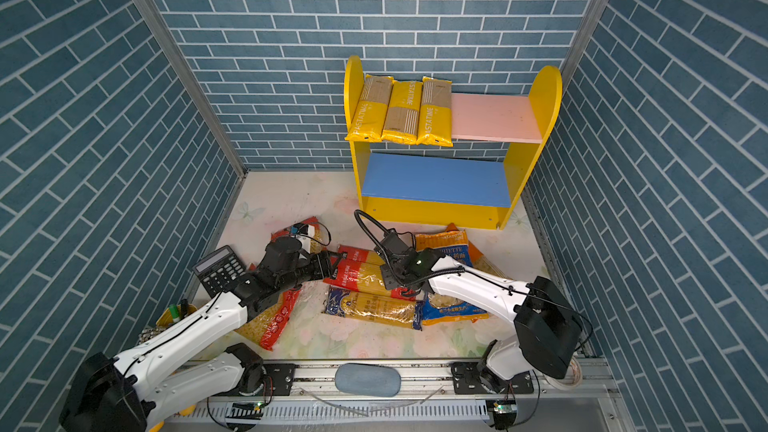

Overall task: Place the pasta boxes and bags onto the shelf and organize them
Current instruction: 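Move both grippers over the pile toward the blue Molisana spaghetti pack, then grasp the blue Molisana spaghetti pack with both grippers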

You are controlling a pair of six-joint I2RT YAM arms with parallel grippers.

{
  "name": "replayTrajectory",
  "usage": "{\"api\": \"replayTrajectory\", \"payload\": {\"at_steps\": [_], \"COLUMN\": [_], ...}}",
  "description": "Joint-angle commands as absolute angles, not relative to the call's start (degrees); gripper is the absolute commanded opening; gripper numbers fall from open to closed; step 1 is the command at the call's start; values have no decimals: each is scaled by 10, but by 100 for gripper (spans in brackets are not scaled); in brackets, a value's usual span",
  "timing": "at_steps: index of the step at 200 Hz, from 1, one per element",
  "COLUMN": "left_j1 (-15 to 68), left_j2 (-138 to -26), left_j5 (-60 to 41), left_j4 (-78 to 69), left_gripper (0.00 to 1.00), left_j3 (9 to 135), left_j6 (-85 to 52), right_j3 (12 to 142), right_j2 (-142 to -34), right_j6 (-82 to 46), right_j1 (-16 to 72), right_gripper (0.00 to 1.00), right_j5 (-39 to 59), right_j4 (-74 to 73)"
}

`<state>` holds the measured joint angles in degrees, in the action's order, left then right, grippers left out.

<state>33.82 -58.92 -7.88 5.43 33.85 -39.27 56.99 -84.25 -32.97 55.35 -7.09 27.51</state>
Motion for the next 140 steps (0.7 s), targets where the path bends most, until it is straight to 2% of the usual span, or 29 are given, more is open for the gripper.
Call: {"api": "replayTrajectory", "payload": {"at_steps": [1,19,42,75,103,140], "left_j1": [354,373,422,485,507,523], "left_j2": [-594,-581,-570,-569,-541,-523], "left_j5": [-124,-132,-124,-114,-108,-73], "left_j4": [27,48,100,111,98,129], "left_gripper": [67,67,67,62,55,53], "left_j3": [335,324,318,277,228,212], "left_j6": [-420,-435,-440,-465,-503,-501], "right_j3": [560,561,565,567,599,644], "right_j2": [-844,-837,-866,-910,-941,-1019], "right_j6": [-358,-316,-258,-198,-174,-126], "right_j1": [554,543,530,527,508,506], "right_gripper": [24,37,55,63,65,65], "right_j5": [7,46,172,205,232,252], "right_j4": [276,304,353,364,342,364]}}
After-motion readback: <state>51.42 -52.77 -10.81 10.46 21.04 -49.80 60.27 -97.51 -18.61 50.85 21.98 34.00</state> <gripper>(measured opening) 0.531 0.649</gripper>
